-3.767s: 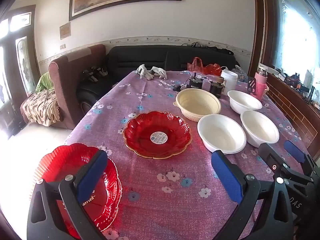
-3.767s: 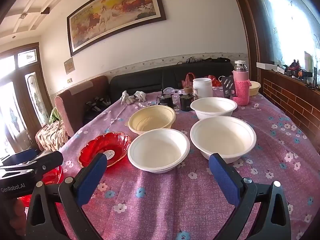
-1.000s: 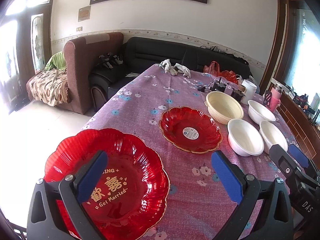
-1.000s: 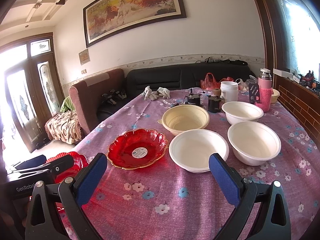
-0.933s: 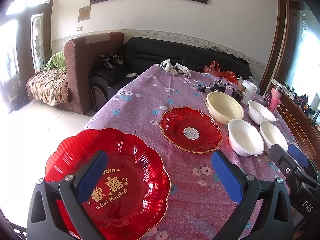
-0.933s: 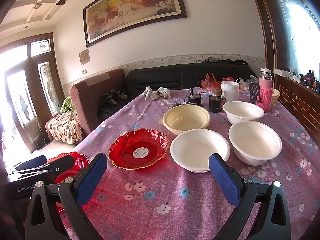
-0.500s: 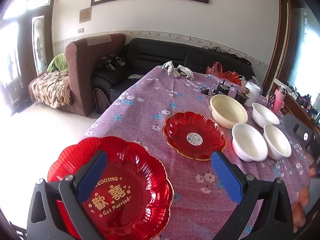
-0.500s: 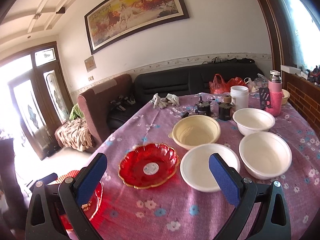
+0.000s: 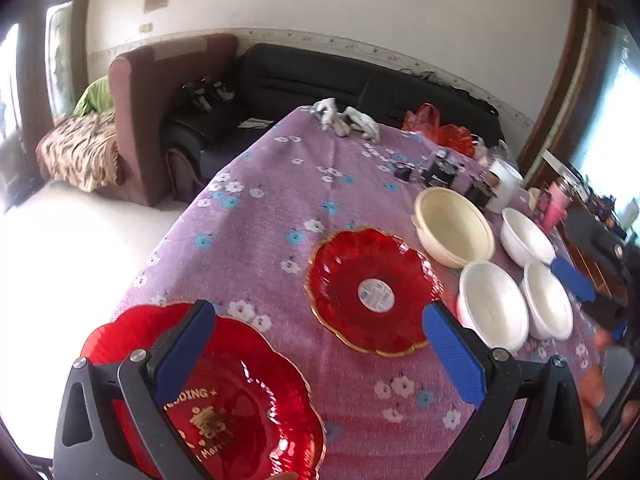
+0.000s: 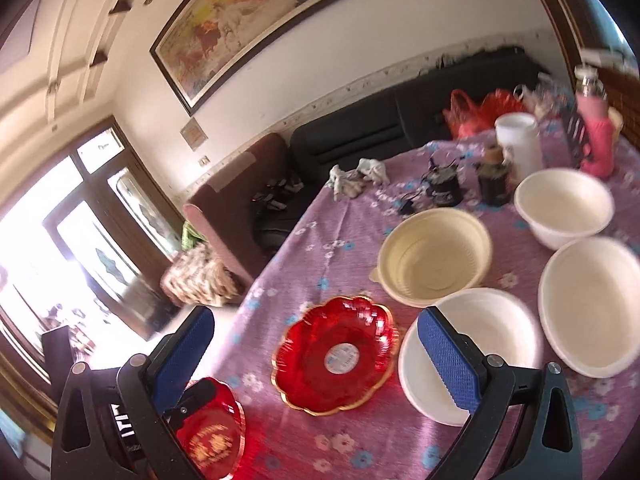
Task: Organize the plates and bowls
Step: 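Move both tools down to the rim of the small red flower plate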
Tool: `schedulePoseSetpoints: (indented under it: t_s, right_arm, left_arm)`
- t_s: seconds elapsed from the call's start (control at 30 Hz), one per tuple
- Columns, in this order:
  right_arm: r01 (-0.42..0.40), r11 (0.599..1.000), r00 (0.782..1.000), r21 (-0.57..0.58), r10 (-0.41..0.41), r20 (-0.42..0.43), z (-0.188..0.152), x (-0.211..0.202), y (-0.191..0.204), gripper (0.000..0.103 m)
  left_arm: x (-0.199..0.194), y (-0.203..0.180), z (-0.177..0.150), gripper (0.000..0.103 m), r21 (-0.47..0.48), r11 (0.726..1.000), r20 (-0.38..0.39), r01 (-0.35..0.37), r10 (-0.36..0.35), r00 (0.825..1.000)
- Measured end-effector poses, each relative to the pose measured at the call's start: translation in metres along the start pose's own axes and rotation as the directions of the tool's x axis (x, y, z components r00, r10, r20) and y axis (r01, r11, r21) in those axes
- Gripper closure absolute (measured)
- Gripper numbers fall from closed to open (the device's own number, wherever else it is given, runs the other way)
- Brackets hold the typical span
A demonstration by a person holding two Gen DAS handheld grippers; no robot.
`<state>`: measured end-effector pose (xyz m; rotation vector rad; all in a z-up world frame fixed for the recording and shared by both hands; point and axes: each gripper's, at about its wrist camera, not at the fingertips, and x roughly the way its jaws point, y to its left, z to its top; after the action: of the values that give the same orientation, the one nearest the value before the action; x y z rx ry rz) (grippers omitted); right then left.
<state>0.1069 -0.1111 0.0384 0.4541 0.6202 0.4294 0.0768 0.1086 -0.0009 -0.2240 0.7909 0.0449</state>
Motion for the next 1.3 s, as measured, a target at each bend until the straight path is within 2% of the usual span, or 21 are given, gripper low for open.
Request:
schedulePoseSetpoints:
  t_s: [0.07,0.17,0.27,0.33,0.5,0.63,0.8,0.97,1.03,1.1,1.2,1.3]
  right_arm:
    - [-0.037,0.999,0.999,0.021,0.037,-0.019,-0.003,0.006,0.001,0.0]
    - [-0.154,0.984,0.982,0.092,0.163,-0.096,-0.013,0.02,0.0,0.0]
    - [-0.242,0.945,0.948,0.219,0.279,-0.154,-0.028,0.033,-0.008,0.0]
    - [-0.27,0.915,0.934,0.301,0.325,-0.151,-0.038,0.038,-0.016,0.0]
    - [-0.266,0.881,0.926,0.392,0.346,-0.149,-0.055,0.045,-0.03,0.0]
    - [-0.267,0.866,0.923,0.423,0.356,-0.145,-0.067,0.048,-0.035,0.0]
    - [-0.245,0.853,0.923,0.461,0.351,-0.157,-0.081,0.055,-0.043,0.0]
    - [-0.233,0.847,0.923,0.479,0.347,-0.165,-0.085,0.061,-0.046,0.0]
    - [-0.226,0.842,0.924,0.489,0.344,-0.165,-0.086,0.064,-0.05,0.0]
    - [-0.222,0.83,0.923,0.512,0.349,-0.165,-0.088,0.069,-0.054,0.0]
    - [-0.213,0.814,0.922,0.54,0.351,-0.165,-0.091,0.074,-0.059,0.0]
    - [-0.202,0.81,0.926,0.55,0.341,-0.163,-0.092,0.077,-0.063,0.0]
  left_arm:
    - [0.003,0.005,0.005,0.0,-0.02,0.999,0.004,-0.03,0.03,1.0]
    - [0.014,0.01,0.015,0.0,-0.03,0.997,-0.023,-0.069,0.069,0.997]
    - [0.027,0.011,0.027,0.0,-0.017,0.998,-0.072,-0.06,0.058,0.996]
    - [0.037,0.01,0.034,0.0,-0.014,1.0,-0.12,-0.023,0.022,0.993]
    - [0.06,0.009,0.044,0.0,-0.041,0.997,-0.222,0.068,-0.076,0.972]
    - [0.078,0.008,0.045,0.0,-0.046,0.993,-0.287,0.107,-0.115,0.951]
    - [0.104,0.013,0.053,0.0,-0.064,0.99,-0.351,0.126,-0.141,0.926]
    - [0.123,0.017,0.055,0.001,-0.065,0.99,-0.382,0.125,-0.14,0.914]
    - [0.126,0.017,0.054,0.008,-0.067,0.988,-0.387,0.136,-0.151,0.909]
    - [0.132,0.016,0.052,0.028,-0.07,0.985,-0.413,0.157,-0.172,0.894]
    - [0.139,0.011,0.046,0.046,-0.073,0.98,-0.448,0.186,-0.198,0.872]
    - [0.144,0.007,0.043,0.054,-0.077,0.975,-0.468,0.208,-0.22,0.856]
